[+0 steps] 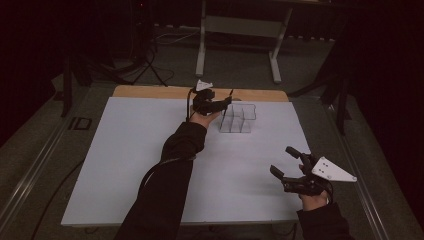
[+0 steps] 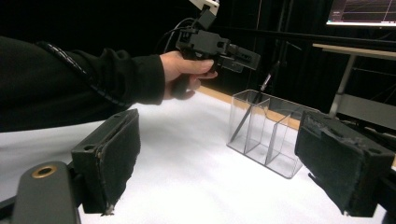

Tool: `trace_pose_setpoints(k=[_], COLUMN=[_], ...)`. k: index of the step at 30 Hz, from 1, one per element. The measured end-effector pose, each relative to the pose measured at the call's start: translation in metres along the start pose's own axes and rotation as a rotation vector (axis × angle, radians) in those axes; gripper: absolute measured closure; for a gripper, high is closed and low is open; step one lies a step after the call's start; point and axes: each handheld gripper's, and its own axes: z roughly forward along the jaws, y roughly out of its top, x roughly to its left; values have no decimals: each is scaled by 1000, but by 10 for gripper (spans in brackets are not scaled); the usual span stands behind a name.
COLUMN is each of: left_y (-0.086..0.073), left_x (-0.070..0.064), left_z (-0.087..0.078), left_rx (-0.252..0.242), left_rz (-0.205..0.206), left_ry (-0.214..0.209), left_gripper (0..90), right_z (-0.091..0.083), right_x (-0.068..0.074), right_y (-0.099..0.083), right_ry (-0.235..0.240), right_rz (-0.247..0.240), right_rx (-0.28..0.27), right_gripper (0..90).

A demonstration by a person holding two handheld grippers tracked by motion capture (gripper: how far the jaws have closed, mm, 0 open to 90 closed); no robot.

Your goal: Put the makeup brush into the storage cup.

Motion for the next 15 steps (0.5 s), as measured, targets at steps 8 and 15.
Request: trace_pose_setpoints(k=[8, 15], left_y=[5, 11], left_x=[-3, -6], left_z=[-12, -24], left_rx=[-3, -14], left_rz=[14, 23], left_ry=[-20, -31], left_gripper=[149, 122], right_z=[1, 2], right_x=[0, 1], right_y=[0, 0], right_ry=[-2, -1], right_rz=[-1, -2], right_rx=[3, 9], right_gripper=[140, 140])
